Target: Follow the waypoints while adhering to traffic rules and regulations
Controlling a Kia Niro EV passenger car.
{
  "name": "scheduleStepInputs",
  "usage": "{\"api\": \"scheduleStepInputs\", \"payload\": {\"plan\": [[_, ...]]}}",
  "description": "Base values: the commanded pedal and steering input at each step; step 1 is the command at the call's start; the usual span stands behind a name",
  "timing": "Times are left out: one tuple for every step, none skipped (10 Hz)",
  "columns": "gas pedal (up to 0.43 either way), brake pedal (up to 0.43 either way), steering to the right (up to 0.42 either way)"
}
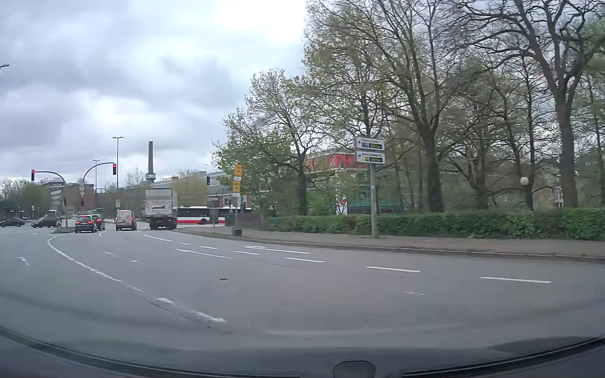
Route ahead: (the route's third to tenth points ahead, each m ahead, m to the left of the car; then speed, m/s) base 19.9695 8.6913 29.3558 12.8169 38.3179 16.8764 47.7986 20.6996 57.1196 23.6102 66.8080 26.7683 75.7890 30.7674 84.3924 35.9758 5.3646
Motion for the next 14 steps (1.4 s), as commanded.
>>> {"api": "scheduleStepInputs", "payload": {"plan": [[0.11, 0.0, -0.232], [0.11, 0.0, -0.233], [0.11, 0.0, -0.233], [0.11, 0.0, -0.234], [0.11, 0.0, -0.23], [0.11, 0.0, -0.224], [0.11, 0.0, -0.216], [0.11, 0.0, -0.209], [0.11, 0.0, -0.203], [0.11, 0.0, -0.194], [0.11, 0.0, -0.182], [0.11, 0.0, -0.175], [0.11, 0.0, -0.166], [0.11, 0.0, -0.16]]}}
